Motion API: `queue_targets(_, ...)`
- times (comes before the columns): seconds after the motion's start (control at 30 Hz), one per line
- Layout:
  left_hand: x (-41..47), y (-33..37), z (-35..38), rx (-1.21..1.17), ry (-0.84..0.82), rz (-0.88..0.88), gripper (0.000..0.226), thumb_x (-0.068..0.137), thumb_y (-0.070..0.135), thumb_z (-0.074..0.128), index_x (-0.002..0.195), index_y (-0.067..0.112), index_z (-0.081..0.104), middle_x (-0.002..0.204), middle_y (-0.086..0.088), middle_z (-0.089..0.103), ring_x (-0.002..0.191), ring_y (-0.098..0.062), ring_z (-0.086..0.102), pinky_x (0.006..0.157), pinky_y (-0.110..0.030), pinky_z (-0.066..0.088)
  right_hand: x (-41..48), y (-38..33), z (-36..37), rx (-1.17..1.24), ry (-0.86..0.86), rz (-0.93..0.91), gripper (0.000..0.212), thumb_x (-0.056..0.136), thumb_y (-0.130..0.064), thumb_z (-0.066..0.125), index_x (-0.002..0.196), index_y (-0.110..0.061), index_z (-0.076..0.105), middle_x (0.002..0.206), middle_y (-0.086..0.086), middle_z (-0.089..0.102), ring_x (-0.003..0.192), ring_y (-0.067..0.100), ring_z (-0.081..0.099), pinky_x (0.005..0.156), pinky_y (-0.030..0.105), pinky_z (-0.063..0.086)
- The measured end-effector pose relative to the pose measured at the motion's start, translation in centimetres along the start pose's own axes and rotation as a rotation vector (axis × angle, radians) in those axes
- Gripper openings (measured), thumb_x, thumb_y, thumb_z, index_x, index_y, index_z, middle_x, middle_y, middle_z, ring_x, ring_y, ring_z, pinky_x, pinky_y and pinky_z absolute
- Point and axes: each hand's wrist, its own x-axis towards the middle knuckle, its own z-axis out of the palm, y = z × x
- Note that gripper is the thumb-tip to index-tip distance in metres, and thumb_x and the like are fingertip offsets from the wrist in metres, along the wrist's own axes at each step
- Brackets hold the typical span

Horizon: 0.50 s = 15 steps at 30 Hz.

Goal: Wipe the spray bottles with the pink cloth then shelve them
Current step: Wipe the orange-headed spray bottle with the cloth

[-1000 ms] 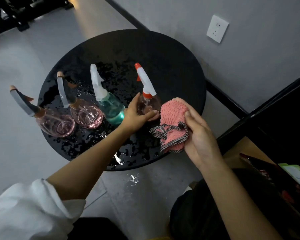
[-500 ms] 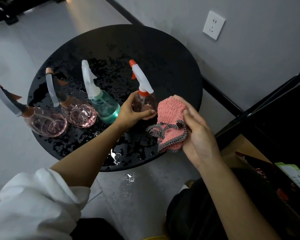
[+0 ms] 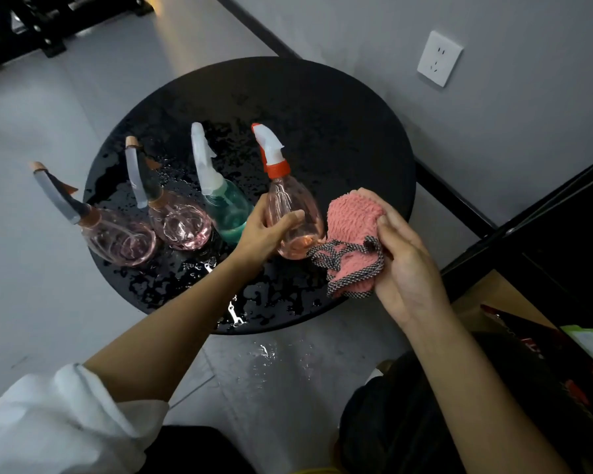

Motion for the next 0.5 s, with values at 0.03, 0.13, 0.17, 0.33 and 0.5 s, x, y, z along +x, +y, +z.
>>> queue_targets(0.03, -0.4, 0.2, -0.1, -0.044, -0.013, -0.020, 0.047, 0.083, 0.028, 0.071, 0.123, 0.018, 0.051, 0.110, -0.011, 0.067, 0.096, -0.028, 0.070, 0.087, -0.044, 0.057, -0.1, 0.0, 0.1, 0.000, -0.003, -0.007, 0.035, 0.104, -0.007, 0.032, 0.123, -0.016, 0.061, 0.126, 0.004, 0.066, 0.119, 0.019, 0.062, 0.100, 0.034, 0.051)
queue_targets(0.13, -1.8, 1.2, -0.3, -0.119, -0.055, -0.045, 0.054, 0.072, 0.038, 0.077, 0.119, 0.026, 0.054, 0.114, -0.010, 0.068, 0.104, -0.032, 0.068, 0.093, -0.046, 0.055, -0.4, -0.1, 0.5, 0.008, -0.003, -0.064, 0.035, 0.103, -0.006, 0.033, 0.122, -0.016, 0.061, 0.125, 0.002, 0.066, 0.120, 0.019, 0.061, 0.104, 0.036, 0.048)
queue_targets(0.17, -2.3, 1.5, -0.4, -0.134, -0.075, -0.048, 0.058, 0.069, 0.040, 0.078, 0.121, 0.026, 0.054, 0.117, -0.012, 0.067, 0.107, -0.034, 0.068, 0.096, -0.049, 0.053, -0.6, -0.2, 0.7, 0.004, -0.004, -0.093, 0.035, 0.103, -0.006, 0.033, 0.120, -0.017, 0.061, 0.124, 0.001, 0.067, 0.121, 0.018, 0.061, 0.106, 0.036, 0.047)
queue_targets(0.33, -5.7, 3.6, -0.6, -0.201, -0.113, -0.038, 0.065, 0.067, 0.044, 0.076, 0.124, 0.020, 0.054, 0.115, -0.014, 0.069, 0.100, -0.034, 0.070, 0.090, -0.049, 0.057, -2.2, -0.9, 1.7, -0.006, -0.043, -0.186, 0.036, 0.103, -0.008, 0.033, 0.115, -0.023, 0.064, 0.127, -0.002, 0.066, 0.120, 0.014, 0.061, 0.100, 0.030, 0.050)
queue_targets(0.5, -9.5, 6.2, -1.3, -0.263, -0.106, -0.033, 0.102, 0.049, 0.071, 0.082, 0.132, 0.018, 0.053, 0.120, -0.016, 0.068, 0.108, -0.034, 0.069, 0.083, -0.045, 0.060, -4.0, -2.2, 2.8, -0.105, -0.101, -0.319, 0.037, 0.104, -0.008, 0.033, 0.121, -0.023, 0.062, 0.132, -0.002, 0.063, 0.125, 0.014, 0.058, 0.106, 0.034, 0.046)
